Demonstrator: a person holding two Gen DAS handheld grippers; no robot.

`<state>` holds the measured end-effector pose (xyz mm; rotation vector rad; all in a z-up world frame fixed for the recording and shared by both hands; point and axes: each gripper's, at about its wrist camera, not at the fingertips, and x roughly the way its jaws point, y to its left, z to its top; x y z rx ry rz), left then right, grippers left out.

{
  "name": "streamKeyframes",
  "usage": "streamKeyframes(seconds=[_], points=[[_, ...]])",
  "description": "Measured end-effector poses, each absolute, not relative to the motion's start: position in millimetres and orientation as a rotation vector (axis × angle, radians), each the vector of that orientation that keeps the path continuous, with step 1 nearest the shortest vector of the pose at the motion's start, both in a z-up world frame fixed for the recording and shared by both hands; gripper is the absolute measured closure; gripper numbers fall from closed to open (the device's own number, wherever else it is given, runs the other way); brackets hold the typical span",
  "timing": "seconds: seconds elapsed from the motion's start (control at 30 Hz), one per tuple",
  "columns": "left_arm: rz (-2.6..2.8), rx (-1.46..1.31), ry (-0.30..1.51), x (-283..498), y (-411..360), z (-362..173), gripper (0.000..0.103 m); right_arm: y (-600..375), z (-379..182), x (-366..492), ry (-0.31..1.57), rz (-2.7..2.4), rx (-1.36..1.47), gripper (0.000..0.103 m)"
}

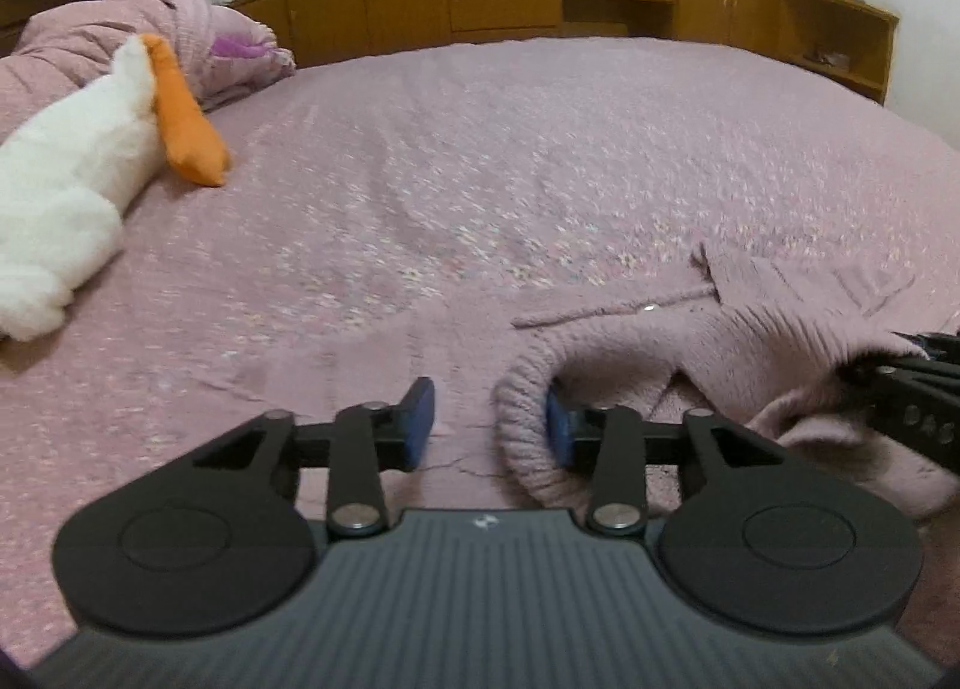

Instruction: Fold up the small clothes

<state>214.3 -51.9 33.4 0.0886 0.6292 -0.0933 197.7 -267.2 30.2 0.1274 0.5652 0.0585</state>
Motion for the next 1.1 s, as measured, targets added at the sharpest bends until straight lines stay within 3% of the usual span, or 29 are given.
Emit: streamKeyframes(seconds=[0.07,0.27,0.47,1.1], points=[[-0.107,0.073,0.625,204,-45,45,0.059,-275,39,188,0.546,0.061,0.145,0.056],[-0.095,0.094,0.613,171,-26,70,0.043,-285,59,150,0.513,0.048,0.103,0.032],[-0.077,0.127,0.631,146,-20,61,0.040,-282,54,111,0.481,0.099,0.101,0.018],[-0.404,0.230,0.613,106,-38,30,0.037,-250,19,120,0.492,0.273,-0.100,0.018]])
